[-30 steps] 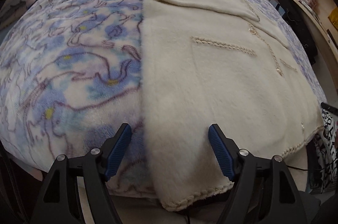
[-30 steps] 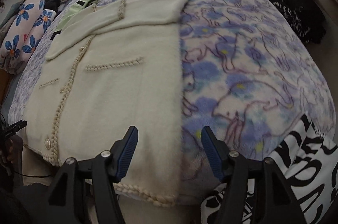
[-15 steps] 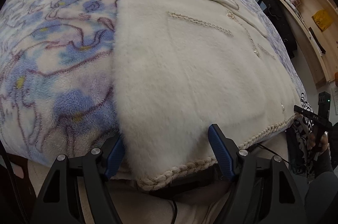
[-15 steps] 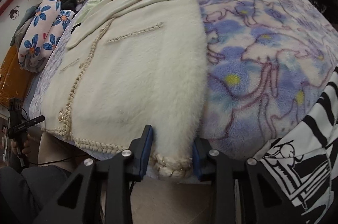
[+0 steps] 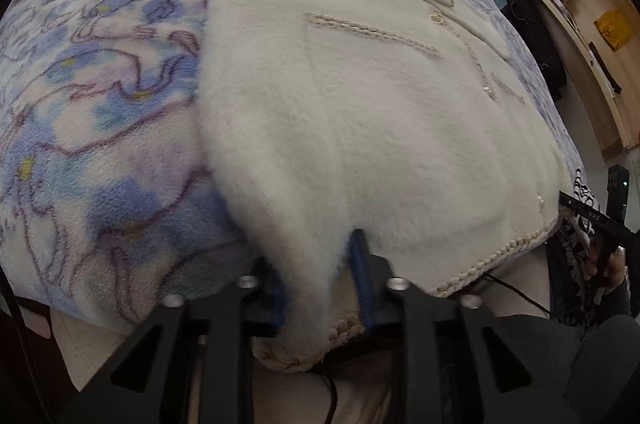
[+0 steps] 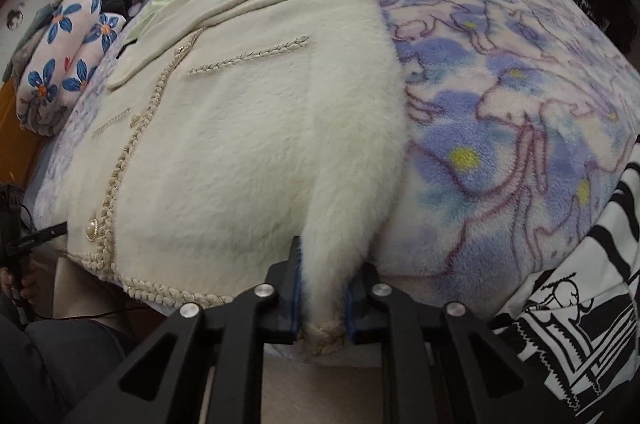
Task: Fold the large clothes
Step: 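Lift the hem with both tools and fold it up toward the collar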
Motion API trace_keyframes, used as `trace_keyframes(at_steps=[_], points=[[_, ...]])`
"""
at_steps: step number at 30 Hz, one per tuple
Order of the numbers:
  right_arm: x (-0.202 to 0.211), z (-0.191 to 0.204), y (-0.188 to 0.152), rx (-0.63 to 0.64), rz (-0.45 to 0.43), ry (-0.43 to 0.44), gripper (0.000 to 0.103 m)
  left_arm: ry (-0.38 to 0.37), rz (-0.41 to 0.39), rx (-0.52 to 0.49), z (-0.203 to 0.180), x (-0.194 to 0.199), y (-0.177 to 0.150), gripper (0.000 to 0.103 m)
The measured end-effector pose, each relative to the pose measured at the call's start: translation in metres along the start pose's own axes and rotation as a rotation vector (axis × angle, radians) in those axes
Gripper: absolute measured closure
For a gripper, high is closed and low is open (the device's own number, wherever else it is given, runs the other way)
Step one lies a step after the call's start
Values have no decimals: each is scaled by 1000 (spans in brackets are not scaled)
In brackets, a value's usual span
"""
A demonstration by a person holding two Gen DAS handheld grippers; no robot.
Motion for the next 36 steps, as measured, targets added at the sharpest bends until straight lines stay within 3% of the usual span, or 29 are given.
trace_keyframes(at_steps=[3, 5, 10, 14, 18, 23, 27, 30, 31, 32, 33, 34, 36], points=[[12, 4, 6, 11, -20, -23, 91, 9, 13, 23, -7, 2, 6, 93], [27, 8, 16, -1, -55, -11, 91, -24, -1, 53, -12, 11, 11, 94], [64, 24, 56, -38, -177, 60, 91, -163, -118, 121, -33, 56, 49, 94], [80, 41, 107, -59, -268, 123, 92, -253, -207, 171, -46, 82, 94, 94], [87, 40, 172, -98, -353, 145, 92, -283, -306, 198, -47, 97, 154, 94], [73, 11, 263, -214, -406, 150, 92, -298, -371, 286, -15, 89, 248, 94], [41, -19, 341, -277, -425, 150, 91, -231, -404, 292, 10, 63, 330, 92], [2, -33, 385, -298, -391, 169, 83, -164, -386, 305, 29, 34, 379, 80], [-16, -36, 394, -291, -355, 147, 79, -136, -366, 317, 37, 20, 392, 68], [-30, -41, 399, -279, -329, 89, 62, -96, -351, 334, 46, 8, 400, 51], [-42, -46, 404, -263, -316, 24, 44, -39, -344, 354, 57, -2, 408, 44], [-51, -48, 405, -248, -309, 7, 40, -13, -342, 361, 63, -9, 412, 38], [-71, -50, 404, -226, -282, 38, 40, 3, -325, 344, 69, -21, 420, 38]])
Point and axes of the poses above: each gripper's, at about its wrist camera, not at the fingertips, and x roughly against the way its jaws point, z to its left, y to its top, the point moved 10 cm from there along -x, roughly the way its jaws point, and after that the axes turned 3 degrees about x, right-handed, at the moved point
